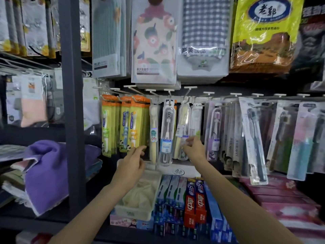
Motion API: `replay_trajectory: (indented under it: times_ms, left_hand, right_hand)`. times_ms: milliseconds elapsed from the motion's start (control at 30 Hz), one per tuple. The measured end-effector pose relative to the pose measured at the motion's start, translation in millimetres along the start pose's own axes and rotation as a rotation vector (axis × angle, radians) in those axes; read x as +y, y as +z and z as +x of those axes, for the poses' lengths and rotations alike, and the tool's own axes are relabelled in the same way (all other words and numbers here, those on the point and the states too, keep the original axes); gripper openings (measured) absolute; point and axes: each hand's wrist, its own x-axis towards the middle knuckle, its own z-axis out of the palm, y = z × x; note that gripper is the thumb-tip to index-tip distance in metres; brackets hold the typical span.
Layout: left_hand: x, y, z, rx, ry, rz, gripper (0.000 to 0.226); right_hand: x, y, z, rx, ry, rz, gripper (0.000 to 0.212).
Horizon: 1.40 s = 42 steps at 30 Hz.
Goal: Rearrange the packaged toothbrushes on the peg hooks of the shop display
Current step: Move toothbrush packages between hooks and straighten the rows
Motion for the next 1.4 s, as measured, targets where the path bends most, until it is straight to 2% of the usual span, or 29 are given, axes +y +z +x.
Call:
replay_trajectory:
  times_ms: [133,200,300,433,667,800,1033,1133,1200,1400]
  left_hand:
    - [13,3,3,-0.030,0.006,0.006,0.048]
    - [22,3,5,-0.046,0.032,0.004,0.051]
    - [28,-2,4,-0.031,0.074,0.020,0.053]
    - [24,-5,-5,-0.009,0.036,-0.001,0.048]
    - [41,0,-8,-0.026,0.034,-0.031,0.045]
    - [58,0,-1,-0.029,0.114,-0.036,0.049]
    - [68,2,5,-0.047,0.161,-0.027,0.049]
    - [69,3,5,-0.048,0.143,-0.032,0.049]
    - [69,2,6,-0.054,0.130,-0.037,0.049]
    - [61,-2,3,-0.031,0.142,-0.022,0.051]
  right_hand:
    - [-15,0,3,-0.026,-0.060,0.056,0.032]
    - [-25,2,9,0.025,-0.063,0.051,0.034]
    - [-33,5,18,0.063,-0.010,0.055,0.023]
    - [-25,0,17,0.005,0.088,0.347,0.014]
    - [-14,-39,-1,-0.086,-0.071,0.368,0.013]
    - [-19,-65,-8,-0.071,-0.195,0.158,0.014]
    - [-48,-115,6,0.009,-0.377,-0.453,0.021]
    - [-57,-124,7,-0.012,-0.384,-0.524,0.024]
    - [-55,-121,3,-0.036,-0.318,-0.427,0.026]
    - [-33,-67,-18,-0.188,-0.005,0.304,0.020]
